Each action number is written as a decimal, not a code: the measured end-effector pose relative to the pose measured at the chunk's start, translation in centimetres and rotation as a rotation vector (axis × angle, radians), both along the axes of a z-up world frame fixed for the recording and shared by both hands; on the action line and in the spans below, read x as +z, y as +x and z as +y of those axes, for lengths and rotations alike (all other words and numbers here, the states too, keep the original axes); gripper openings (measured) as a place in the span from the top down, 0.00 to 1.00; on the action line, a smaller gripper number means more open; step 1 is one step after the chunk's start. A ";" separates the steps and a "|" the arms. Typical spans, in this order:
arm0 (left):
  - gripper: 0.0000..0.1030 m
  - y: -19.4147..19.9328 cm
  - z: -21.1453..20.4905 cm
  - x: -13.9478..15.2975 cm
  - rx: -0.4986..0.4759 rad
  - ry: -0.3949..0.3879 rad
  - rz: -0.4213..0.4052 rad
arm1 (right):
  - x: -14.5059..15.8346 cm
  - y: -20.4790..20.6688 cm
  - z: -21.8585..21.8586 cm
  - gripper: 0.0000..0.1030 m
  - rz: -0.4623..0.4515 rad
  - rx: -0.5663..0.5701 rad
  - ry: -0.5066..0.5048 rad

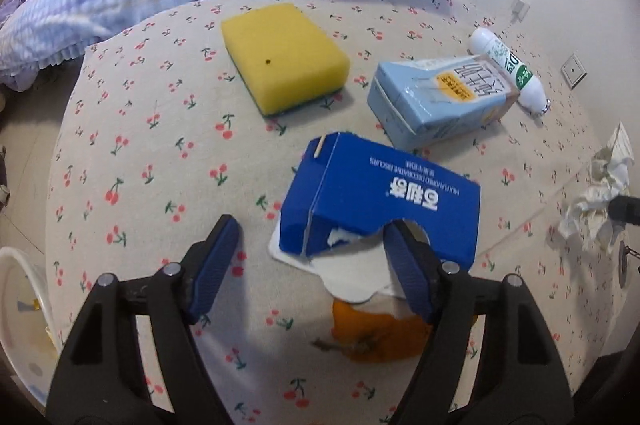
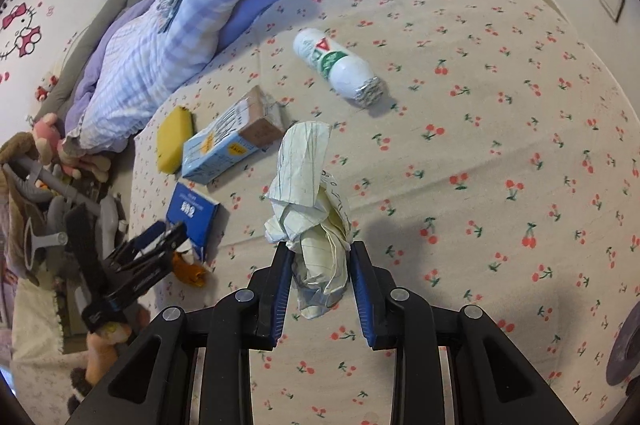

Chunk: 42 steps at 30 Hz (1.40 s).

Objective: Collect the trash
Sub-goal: 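Grasp the crumpled tissue with the right tool while the left tool grasps the blue tissue box, then carry the tissue and blue box to the wastebasket and release both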

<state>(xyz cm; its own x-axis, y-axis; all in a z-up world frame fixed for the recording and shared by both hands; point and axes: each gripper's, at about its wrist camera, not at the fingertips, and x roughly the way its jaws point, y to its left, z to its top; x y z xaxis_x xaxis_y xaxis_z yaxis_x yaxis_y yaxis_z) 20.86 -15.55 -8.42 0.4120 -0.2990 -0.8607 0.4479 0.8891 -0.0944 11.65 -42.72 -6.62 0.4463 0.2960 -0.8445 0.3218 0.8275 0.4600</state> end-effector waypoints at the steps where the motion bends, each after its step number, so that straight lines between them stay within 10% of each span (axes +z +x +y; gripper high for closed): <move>1: 0.33 0.1 0.0 0.1 -0.001 -0.005 -0.011 | 0.0 0.0 0.2 0.70 -0.002 0.008 0.000; 11: 0.90 0.5 1.0 0.6 0.016 -0.027 -0.047 | 0.3 1.0 2.3 0.70 -0.006 0.068 -0.063; 42: 0.90 -6.5 16.0 8.6 0.231 -0.050 -0.105 | 7.3 0.8 14.4 0.70 -0.201 0.264 -0.170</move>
